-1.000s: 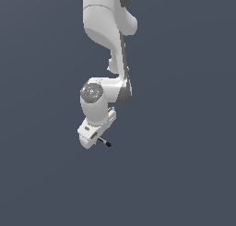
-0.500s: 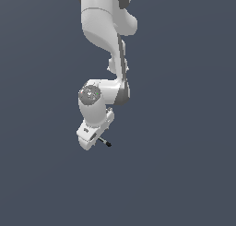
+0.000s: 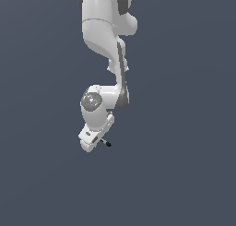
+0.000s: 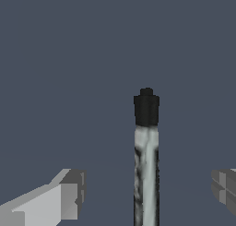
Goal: Pick up the object and move it to a goal position.
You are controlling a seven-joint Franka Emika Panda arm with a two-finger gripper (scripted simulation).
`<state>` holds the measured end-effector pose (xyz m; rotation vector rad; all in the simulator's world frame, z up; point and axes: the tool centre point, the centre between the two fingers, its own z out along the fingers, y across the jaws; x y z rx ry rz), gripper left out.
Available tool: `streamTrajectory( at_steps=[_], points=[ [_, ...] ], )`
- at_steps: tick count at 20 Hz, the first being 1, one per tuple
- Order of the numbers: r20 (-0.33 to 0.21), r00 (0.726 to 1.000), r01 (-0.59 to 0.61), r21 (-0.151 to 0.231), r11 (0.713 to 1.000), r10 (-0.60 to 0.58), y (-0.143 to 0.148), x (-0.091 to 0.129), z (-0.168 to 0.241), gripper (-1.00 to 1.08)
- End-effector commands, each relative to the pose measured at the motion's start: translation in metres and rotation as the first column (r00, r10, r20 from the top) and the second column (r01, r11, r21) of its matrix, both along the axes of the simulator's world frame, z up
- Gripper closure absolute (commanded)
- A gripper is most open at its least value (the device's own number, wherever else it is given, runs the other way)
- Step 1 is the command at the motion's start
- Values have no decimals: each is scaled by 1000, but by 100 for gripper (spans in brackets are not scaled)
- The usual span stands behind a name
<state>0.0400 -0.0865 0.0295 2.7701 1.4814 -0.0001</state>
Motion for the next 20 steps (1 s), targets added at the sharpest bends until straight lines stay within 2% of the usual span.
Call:
streamTrajectory(
  at_steps=[1,7,8,20],
  points=[
    [0,1000,-1,0,1000,1,0,0,-12,-92],
    [0,1000,-2,0,1000,2,0,1,-20,-92],
    [0,1000,-2,0,1000,2,0,1,-20,108],
    [0,1000,-2,0,1000,2,2,1,-19,108]
  ],
)
